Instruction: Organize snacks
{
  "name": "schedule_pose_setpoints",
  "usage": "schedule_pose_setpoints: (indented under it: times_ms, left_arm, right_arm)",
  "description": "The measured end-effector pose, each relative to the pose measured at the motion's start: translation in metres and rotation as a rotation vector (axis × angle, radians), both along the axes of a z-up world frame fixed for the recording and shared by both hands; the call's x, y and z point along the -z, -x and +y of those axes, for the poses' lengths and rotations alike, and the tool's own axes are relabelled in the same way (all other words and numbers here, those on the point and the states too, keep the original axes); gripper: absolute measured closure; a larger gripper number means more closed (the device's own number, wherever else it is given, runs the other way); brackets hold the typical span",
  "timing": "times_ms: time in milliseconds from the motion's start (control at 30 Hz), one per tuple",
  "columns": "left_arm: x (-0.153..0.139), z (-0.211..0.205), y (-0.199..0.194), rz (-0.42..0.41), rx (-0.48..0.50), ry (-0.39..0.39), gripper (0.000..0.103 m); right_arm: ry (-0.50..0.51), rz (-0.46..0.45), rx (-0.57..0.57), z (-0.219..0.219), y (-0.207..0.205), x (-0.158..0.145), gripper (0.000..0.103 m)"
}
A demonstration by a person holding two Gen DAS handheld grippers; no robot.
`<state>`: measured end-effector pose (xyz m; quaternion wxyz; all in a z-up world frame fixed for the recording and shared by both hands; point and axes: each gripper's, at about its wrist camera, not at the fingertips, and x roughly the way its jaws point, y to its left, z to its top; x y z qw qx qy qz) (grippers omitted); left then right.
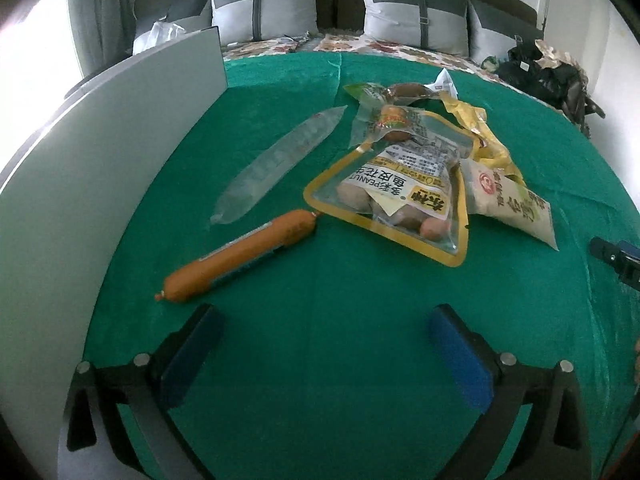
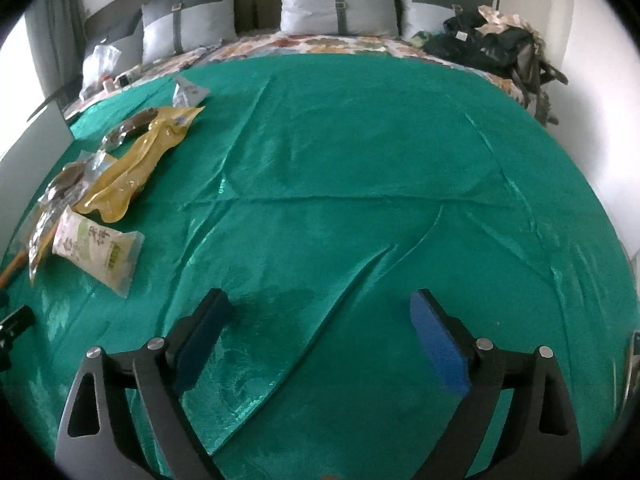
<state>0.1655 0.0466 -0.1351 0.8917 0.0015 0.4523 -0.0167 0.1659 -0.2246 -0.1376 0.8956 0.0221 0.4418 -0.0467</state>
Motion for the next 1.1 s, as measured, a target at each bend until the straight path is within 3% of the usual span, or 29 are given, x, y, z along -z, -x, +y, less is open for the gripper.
schedule_pose_setpoints:
  times_ms: [333, 1100]
  left_arm:
    - [0.000, -0.001, -0.001, 0.000, 0.000, -0.001, 0.000]
    - [0.000, -0.002, 0.000, -0.002, -0.001, -0.002, 0.000]
  right_arm:
    - [-0.002, 0.003, 0.006, -0.001, -0.024, 0.000, 0.005]
    - [-0.002, 0.005, 0.006, -0.002, -0.022, 0.000, 0.004]
